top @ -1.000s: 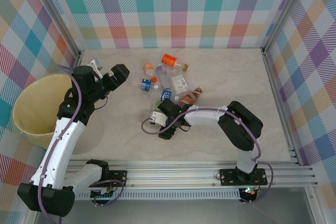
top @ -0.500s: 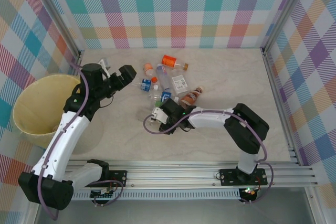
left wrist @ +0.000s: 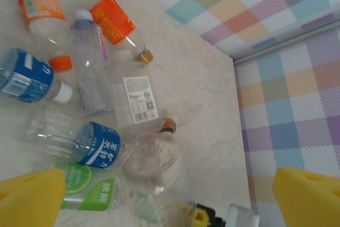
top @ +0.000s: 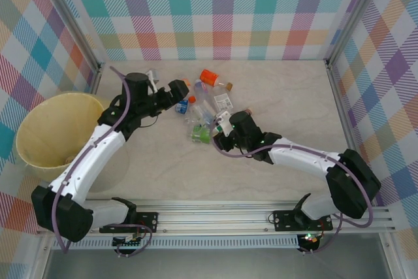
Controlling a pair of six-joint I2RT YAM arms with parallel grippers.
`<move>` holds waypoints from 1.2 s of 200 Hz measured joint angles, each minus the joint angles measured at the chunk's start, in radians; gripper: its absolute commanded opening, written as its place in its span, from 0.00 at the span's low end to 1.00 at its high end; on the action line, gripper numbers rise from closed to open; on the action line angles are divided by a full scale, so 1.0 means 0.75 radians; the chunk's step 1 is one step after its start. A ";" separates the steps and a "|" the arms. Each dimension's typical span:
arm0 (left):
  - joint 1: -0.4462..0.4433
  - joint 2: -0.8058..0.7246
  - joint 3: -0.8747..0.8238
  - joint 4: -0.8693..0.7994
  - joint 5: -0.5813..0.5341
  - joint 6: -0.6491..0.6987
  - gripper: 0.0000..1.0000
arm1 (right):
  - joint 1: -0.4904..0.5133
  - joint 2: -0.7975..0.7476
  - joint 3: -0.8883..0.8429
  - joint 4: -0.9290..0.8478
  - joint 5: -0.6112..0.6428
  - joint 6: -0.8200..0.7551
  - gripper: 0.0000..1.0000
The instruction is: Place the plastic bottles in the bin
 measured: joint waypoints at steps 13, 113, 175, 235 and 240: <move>-0.050 0.042 0.013 0.004 -0.025 -0.001 1.00 | -0.019 -0.034 -0.001 0.000 0.003 0.056 0.24; -0.250 0.316 0.047 0.313 0.046 -0.041 1.00 | -0.056 -0.111 -0.002 0.002 -0.075 0.220 0.27; -0.256 0.346 0.047 0.369 0.008 -0.079 0.96 | -0.056 -0.112 -0.002 0.047 -0.146 0.258 0.28; -0.256 0.370 0.048 0.352 -0.001 -0.085 0.60 | -0.056 -0.112 -0.001 0.071 -0.178 0.263 0.33; -0.256 0.370 0.048 0.351 -0.002 -0.082 0.59 | -0.056 -0.112 -0.001 0.070 -0.179 0.263 0.36</move>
